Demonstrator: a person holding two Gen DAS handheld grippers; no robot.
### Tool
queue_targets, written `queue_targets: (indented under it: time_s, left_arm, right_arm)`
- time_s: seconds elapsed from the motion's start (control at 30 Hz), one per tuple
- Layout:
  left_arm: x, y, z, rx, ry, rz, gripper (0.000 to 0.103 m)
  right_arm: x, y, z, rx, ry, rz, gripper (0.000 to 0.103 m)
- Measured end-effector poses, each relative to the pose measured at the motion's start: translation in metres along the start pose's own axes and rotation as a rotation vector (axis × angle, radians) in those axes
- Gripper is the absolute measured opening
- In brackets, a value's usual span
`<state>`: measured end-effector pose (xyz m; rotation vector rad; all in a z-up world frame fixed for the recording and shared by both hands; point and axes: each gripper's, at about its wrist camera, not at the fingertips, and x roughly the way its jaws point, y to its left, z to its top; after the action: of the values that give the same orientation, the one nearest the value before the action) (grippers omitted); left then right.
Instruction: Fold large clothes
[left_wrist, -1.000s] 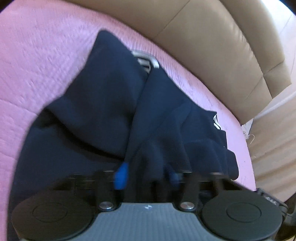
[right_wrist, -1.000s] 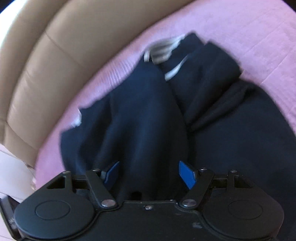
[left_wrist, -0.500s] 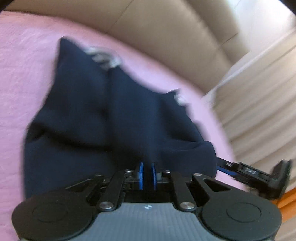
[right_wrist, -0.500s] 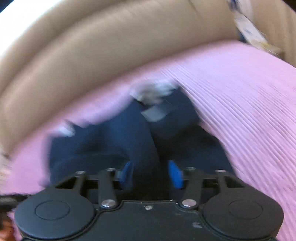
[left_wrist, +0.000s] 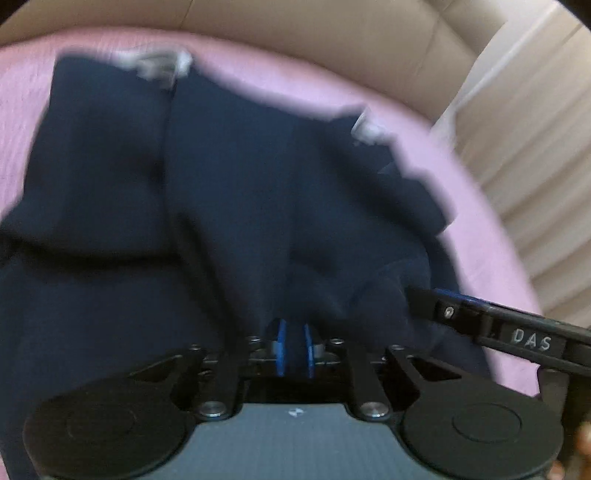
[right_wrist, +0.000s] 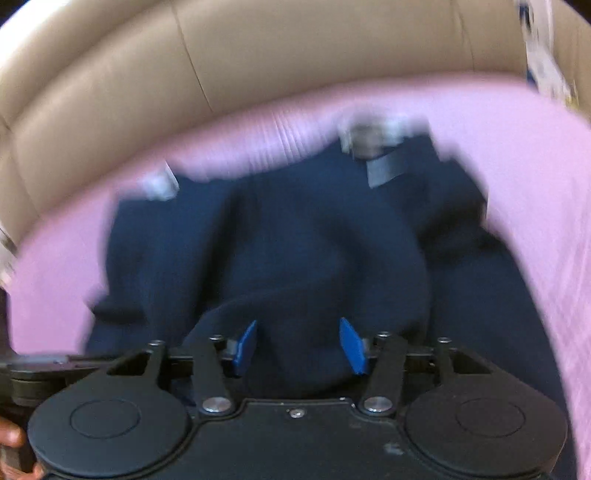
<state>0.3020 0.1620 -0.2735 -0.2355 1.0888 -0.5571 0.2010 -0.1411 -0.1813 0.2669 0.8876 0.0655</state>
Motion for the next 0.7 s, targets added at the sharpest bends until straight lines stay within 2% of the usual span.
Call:
queue_targets:
  time_s: [0.03,0.1,0.13,0.3,0.37,0.4,0.43,0.47,0.57,0.63,0.7]
  left_arm:
    - [0.000,0.006,0.001,-0.024,0.003,-0.022,0.009]
    - [0.002,0.018,0.005,-0.088,0.013,-0.042,0.003]
    - [0.003,0.022,0.003,-0.098,0.005,-0.057,0.003]
    - [-0.003,0.023,-0.005,-0.074,-0.019,-0.091,0.003]
    - [-0.019,0.016,-0.009,-0.044,-0.025,-0.076,0.004]
    - [-0.024,0.001,0.001,-0.020,-0.041,-0.070,0.005]
    - [-0.039,-0.007,-0.004,0.021,-0.060,-0.067,0.006]
    - [-0.052,-0.015,-0.008,0.044,-0.066,-0.055,0.007]
    - [-0.090,-0.027,-0.031,0.091,-0.050,-0.049,0.010]
    - [-0.109,-0.032,-0.050,0.129,-0.008,-0.041,0.012]
    - [-0.127,-0.038,-0.067,0.177,0.032,-0.019,0.016]
  right_arm:
    - [0.014,-0.004,-0.005,0.018,0.040,-0.017,0.057]
    - [0.013,-0.006,-0.008,0.016,0.007,-0.012,0.056]
    - [0.011,-0.005,-0.006,0.016,0.018,-0.015,0.056]
    - [0.001,0.001,0.001,-0.046,0.046,-0.013,0.057]
    - [-0.033,-0.002,-0.002,-0.033,0.024,0.050,0.057]
    - [-0.055,-0.004,-0.005,-0.035,-0.003,0.073,0.058]
    - [-0.073,-0.006,-0.010,-0.045,-0.027,0.074,0.063]
    - [-0.093,-0.008,-0.014,-0.059,-0.046,0.057,0.068]
    - [-0.144,-0.021,-0.031,-0.090,-0.063,0.028,0.070]
    - [-0.171,-0.035,-0.047,-0.101,-0.053,0.023,0.076]
    - [-0.185,-0.047,-0.061,-0.112,-0.025,0.000,0.076]
